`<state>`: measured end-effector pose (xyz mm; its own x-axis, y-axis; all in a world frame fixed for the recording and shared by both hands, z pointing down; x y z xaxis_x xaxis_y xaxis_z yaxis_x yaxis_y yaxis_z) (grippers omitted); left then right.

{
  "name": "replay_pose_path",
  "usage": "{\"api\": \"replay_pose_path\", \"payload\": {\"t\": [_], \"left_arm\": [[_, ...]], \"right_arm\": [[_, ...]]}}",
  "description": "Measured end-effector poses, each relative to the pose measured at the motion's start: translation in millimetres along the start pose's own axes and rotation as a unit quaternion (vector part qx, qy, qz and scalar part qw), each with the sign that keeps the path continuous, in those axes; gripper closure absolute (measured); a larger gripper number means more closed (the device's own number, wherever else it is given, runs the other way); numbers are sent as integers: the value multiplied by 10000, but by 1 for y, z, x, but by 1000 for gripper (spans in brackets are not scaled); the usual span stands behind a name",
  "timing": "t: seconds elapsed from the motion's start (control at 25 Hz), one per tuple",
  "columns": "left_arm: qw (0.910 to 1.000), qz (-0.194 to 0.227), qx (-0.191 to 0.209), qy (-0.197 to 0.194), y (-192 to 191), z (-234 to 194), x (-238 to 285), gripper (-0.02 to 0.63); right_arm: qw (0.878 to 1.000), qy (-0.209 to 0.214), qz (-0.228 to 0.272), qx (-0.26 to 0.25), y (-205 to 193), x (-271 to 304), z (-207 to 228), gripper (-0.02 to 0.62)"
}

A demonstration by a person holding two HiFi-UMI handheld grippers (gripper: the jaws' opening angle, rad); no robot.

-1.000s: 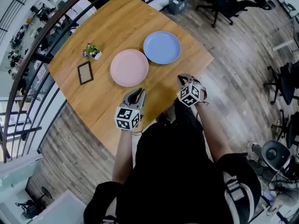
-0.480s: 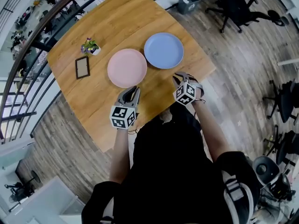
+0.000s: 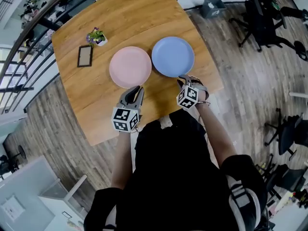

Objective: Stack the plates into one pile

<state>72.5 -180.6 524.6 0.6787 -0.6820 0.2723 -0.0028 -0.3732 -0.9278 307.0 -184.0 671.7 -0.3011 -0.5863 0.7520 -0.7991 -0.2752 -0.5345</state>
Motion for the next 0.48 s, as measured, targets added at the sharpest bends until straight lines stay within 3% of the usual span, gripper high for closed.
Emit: {"api": "replay_pose_path", "payload": {"t": [0.2, 0.48], "left_arm": [[9980, 36, -198, 600, -8, 4, -6, 543], [9867, 222, -524, 1521, -22, 2, -24, 543]], "right_arm": [[9972, 522, 80, -521, 1, 23, -3, 511], [9888, 1030, 104, -1079, -1, 54, -10, 512]]}}
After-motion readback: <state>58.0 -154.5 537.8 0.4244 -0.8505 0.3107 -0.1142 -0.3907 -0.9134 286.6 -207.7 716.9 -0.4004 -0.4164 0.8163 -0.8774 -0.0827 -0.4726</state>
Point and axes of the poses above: the fingertips, and each gripper's own axes: x forward along the fingers, z to its right, y out of its top, the point moved 6 cm from there along -x, backward along the fingers, and after that the axes turned 8 degrees about z, right-handed, at the moved point
